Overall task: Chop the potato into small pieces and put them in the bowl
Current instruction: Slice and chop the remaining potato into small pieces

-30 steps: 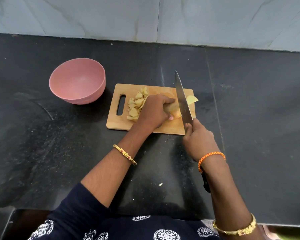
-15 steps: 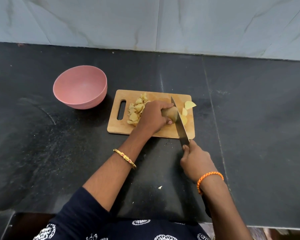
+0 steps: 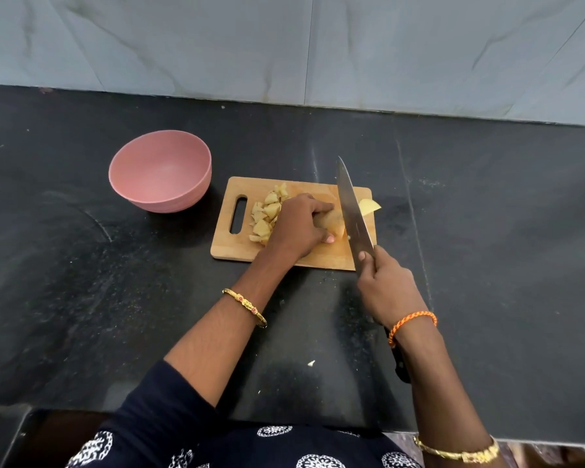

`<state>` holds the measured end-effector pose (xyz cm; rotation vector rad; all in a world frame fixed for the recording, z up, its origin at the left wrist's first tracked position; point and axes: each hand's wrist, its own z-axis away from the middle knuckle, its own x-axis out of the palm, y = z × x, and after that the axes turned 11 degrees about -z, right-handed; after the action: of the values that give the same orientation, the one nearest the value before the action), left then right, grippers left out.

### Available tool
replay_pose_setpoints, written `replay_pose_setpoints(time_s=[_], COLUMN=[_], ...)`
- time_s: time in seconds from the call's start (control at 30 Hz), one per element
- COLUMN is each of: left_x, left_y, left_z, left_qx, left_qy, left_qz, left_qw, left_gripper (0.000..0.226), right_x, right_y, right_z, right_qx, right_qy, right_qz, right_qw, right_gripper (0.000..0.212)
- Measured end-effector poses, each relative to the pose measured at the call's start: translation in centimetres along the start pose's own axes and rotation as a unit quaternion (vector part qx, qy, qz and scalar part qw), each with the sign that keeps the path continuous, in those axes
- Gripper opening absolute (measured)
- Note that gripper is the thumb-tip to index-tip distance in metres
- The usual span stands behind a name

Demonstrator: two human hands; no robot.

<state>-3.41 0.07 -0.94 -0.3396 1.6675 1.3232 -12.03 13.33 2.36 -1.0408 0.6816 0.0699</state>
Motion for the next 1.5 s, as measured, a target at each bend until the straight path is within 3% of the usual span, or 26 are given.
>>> replay_pose_setpoints(time_s=[0.37,0.77,1.0,1.5], left_x=[-0.2,-0.2,-0.5,-0.5], left_y=[0.1,0.0,0.3,0.2], left_z=[-0.1,0.2,0.5,0.3], left_qx=[0.004,0.005,0.002,-0.014], left_qy=[-0.002,0.014,0.002,0.001], left_qz=[-0.004,-0.004,-0.010,0.007], left_qw=[1.000,1.000,1.000,1.000], left_gripper=[0.062,0.063,0.064,0.062], right_x=[0.8,0.6,-0.3,0.3], right_y=[-0.3,1.1,0.3,0.6], right_z=[-1.2,1.5,2.6,0.5], right_qx=[0.033,0.108,0.022,-0.002], right_qy=[0.010,-0.056,0.015,0.014], right_qz=[0.062,0.079,0.031,0.008], right_qw=[0.997,0.989,0.999,1.000], right_gripper=[0.021,0.024,0.025,0.025])
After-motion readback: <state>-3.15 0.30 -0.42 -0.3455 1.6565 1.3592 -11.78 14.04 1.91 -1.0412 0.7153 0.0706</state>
